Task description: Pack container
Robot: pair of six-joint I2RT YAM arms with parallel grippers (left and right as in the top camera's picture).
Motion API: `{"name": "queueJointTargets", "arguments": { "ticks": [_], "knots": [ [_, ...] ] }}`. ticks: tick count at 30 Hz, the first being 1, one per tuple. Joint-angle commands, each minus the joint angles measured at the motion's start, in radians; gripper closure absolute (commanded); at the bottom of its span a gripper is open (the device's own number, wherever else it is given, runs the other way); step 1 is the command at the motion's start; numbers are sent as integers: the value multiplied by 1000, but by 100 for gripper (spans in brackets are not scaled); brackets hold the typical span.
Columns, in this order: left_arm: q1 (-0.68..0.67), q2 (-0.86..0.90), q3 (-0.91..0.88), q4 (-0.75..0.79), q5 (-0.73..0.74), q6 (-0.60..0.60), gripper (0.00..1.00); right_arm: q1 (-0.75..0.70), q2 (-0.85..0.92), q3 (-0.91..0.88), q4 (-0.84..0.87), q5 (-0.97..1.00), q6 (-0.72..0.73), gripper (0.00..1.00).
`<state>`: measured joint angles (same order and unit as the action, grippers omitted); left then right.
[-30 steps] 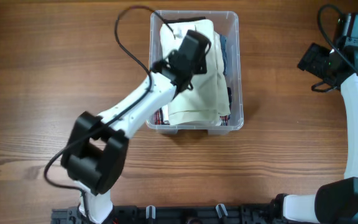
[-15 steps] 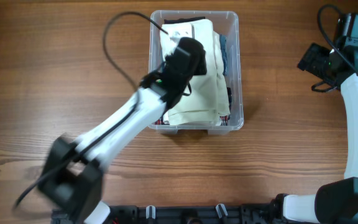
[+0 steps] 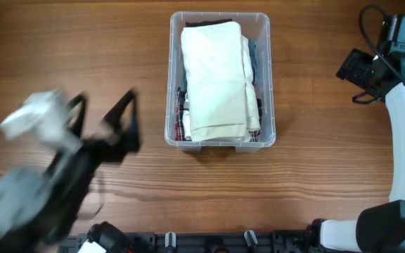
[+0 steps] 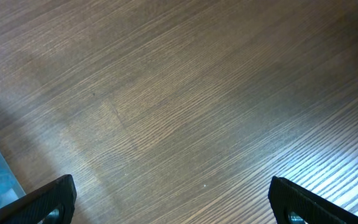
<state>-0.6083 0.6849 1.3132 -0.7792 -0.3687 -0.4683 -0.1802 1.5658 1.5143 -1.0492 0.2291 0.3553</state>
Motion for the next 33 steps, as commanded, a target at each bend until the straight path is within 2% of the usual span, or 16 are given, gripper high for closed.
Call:
{"name": "queueJointTargets", "arguments": {
  "ticks": [1,6,19,33],
  "knots": [
    [5,-121,-3,-118,-34,16,0,2,-2,9,2,10,11,0],
    [5,-198,-3,-245,-33,16,0,2,-2,9,2,10,12,0],
    [5,-198,-3,-496,-33,16,0,2,-2,9,2,10,11,0],
    [5,-198,-3,-520,-33,16,0,2,-2,9,2,10,12,0]
  ]
}}
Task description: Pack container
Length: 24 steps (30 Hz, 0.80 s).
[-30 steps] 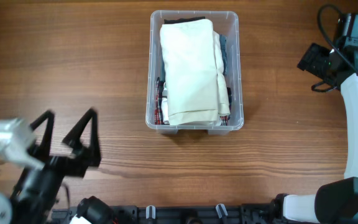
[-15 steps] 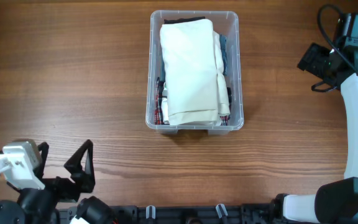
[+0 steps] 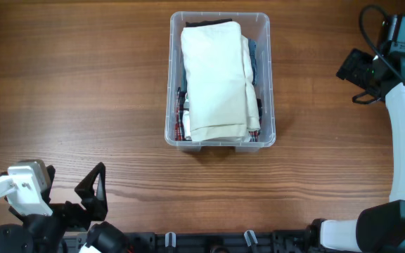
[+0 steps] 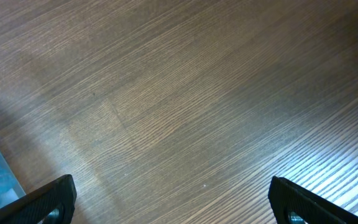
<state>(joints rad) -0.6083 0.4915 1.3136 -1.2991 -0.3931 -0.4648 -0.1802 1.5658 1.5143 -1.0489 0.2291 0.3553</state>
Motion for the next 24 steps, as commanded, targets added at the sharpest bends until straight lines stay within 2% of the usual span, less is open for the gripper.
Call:
{"name": "queueJointTargets", "arguments": {
  "ticks": [1,3,6,11,14,16,24],
  "knots": [
    [5,-5,-4,0,-9,13,0,2,-2,9,1,10,12,0],
    [5,-5,-4,0,-9,13,0,8,-4,-1,13,10,12,0],
    [5,-5,-4,0,-9,13,0,58,-108,-43,44,10,11,0],
    [5,-5,-4,0,-9,13,0,273,-391,-68,43,10,12,0],
    [5,-5,-4,0,-8,13,0,396,-635,-68,43,10,12,0],
    [5,-5,-4,0,-9,13,0,412,-789,-68,42,10,12,0],
    [5,-5,-4,0,-9,13,0,412,-1164,-79,-40,65,-15,0]
  ]
}}
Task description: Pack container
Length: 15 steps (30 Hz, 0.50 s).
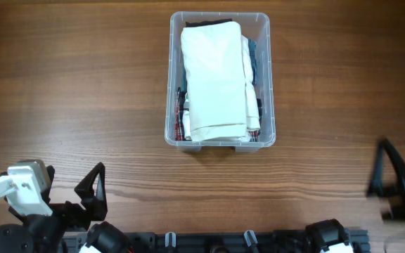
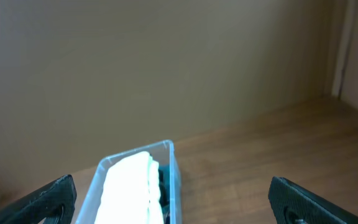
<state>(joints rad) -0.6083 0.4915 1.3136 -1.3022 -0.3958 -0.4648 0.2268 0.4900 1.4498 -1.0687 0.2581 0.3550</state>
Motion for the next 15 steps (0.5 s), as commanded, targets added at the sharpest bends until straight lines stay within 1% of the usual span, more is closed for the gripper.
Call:
{"name": "queueJointTargets", "arguments": {
  "ticks": [1,5,8,11,15],
  "knots": [
    [5,-5,-4,3,-6,13,0,5,-132,-31,-23,33,-14,0],
    [5,-5,-4,3,-6,13,0,-4,-280,-167,-8,29,-14,0],
    [5,-5,-4,3,-6,13,0,-18,-358,-315,78,26,-50,0],
    [5,-5,-4,3,-6,13,0,-33,-413,-470,227,-24,-126,0],
    [5,-5,-4,3,-6,13,0,-56,-462,-695,497,-156,-203,0]
  ]
}}
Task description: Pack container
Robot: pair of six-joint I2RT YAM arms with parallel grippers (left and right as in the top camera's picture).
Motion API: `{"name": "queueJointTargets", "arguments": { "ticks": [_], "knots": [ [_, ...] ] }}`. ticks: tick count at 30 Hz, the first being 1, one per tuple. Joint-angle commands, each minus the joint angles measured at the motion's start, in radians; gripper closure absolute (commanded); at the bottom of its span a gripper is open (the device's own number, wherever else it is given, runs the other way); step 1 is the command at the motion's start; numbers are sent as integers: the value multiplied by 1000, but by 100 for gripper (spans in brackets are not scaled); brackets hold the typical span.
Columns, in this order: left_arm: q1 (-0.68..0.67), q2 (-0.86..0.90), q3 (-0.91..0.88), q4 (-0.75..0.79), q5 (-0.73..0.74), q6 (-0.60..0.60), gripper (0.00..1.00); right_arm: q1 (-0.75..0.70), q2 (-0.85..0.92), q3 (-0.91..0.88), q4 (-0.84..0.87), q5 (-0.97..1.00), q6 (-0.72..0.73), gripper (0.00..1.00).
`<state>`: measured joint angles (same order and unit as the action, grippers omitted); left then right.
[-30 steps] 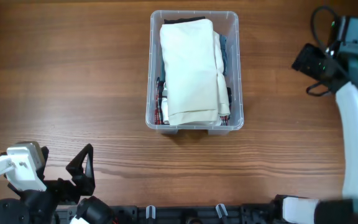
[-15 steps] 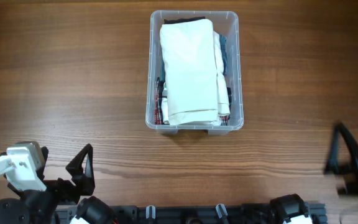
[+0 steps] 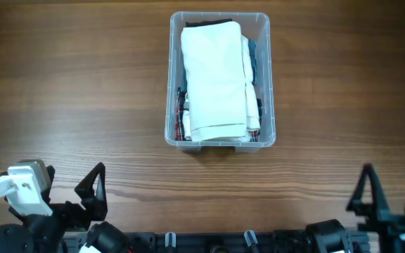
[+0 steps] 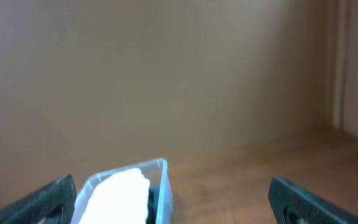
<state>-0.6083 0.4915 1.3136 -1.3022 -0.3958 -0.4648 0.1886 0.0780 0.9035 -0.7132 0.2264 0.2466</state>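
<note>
The clear plastic container stands at the table's far middle. It holds a folded cream cloth on top of darker clothing. In the right wrist view the container and the cloth show low down, well ahead of the fingers. My right gripper is at the front right edge, open and empty, with its fingers wide apart. In the right wrist view the gripper faces the container. My left gripper rests at the front left edge, open, holding nothing.
A bare wooden table lies on both sides of the container. A dark rail with the arm bases runs along the front edge. A plain brown wall rises behind the table in the right wrist view.
My right gripper has settled a little lower at the front right edge, with both fingers now showing sharply. Its view has tilted up, so the container sits lower. The left arm has not moved.
My left arm was a blur over the table's left side while the right arm hung at the far right, looking down at bare wood. Then the left arm was at the front left edge. Then the right arm was at the front right edge, where it stays.
</note>
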Motion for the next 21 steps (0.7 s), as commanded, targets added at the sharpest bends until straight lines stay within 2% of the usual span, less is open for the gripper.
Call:
{"name": "queueJointTargets", "arguments": {
  "ticks": [1,4,6,8,14,21],
  "knots": [
    [5,-5,-4,3,-6,13,0,-24,-58,-203,211,-150,-94,0],
    [5,-5,-4,3,-6,13,0,-42,-74,-378,429,-219,-90,0],
    [5,-5,-4,3,-6,13,0,-63,-74,-549,635,-274,-89,0],
    [5,-5,-4,3,-6,13,0,-73,-74,-628,725,-291,-87,0],
    [5,-5,-4,3,-6,13,0,-94,-74,-790,881,-295,-90,0],
    [5,-5,-4,3,-6,13,0,-116,-74,-870,893,-300,-111,0]
  ]
}}
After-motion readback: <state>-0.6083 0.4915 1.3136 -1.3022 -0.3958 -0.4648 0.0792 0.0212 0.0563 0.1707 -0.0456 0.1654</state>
